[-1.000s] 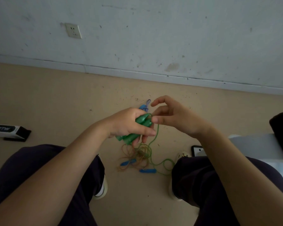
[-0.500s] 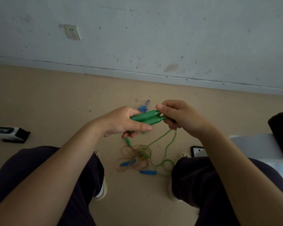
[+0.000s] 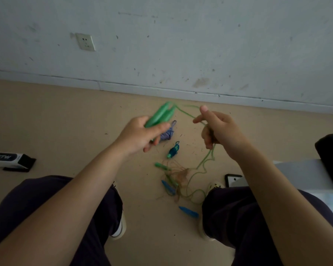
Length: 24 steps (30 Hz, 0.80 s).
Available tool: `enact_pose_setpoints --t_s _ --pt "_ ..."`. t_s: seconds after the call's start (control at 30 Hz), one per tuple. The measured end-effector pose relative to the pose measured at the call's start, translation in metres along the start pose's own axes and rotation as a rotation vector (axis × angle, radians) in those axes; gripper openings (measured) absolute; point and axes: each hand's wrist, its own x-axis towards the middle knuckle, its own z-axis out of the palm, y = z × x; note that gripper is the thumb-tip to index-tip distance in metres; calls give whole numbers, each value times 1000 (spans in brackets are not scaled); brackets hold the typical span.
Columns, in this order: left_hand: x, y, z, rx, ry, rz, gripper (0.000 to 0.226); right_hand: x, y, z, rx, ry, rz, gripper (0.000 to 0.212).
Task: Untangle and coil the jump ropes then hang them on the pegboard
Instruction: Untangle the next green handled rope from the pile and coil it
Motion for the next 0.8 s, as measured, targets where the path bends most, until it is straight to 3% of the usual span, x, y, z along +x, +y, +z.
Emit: enact_pose_setpoints --t_s 0.1,0.17,0.23,0.37,0.5,0.57,0.67,0.8 --pt "-6 3 6 57 -310 -23 34 -1 -1 7 47 -24 -29 66" --pt "-7 5 6 79 -390 -25 34 -3 -4 11 43 -55 -66 66" --pt "-8 6 6 85 -411 -27 38 -4 -6 14 32 -125 -102 51" --pt "-5 2 7 -39 -342 2 41 -5 -5 16 87 -143 -82 30" --pt "3 0 -4 -391 -141 25 38 0 -3 11 139 0 -36 12" --pt "5 1 -6 -453 -103 40 37 2 -1 11 112 87 -4 3" --pt "4 1 0 -385 -78 34 34 2 4 16 -102 135 1 5" --pt "4 0 3 -32 -73 -14 20 -2 2 23 -209 -34 -31 7"
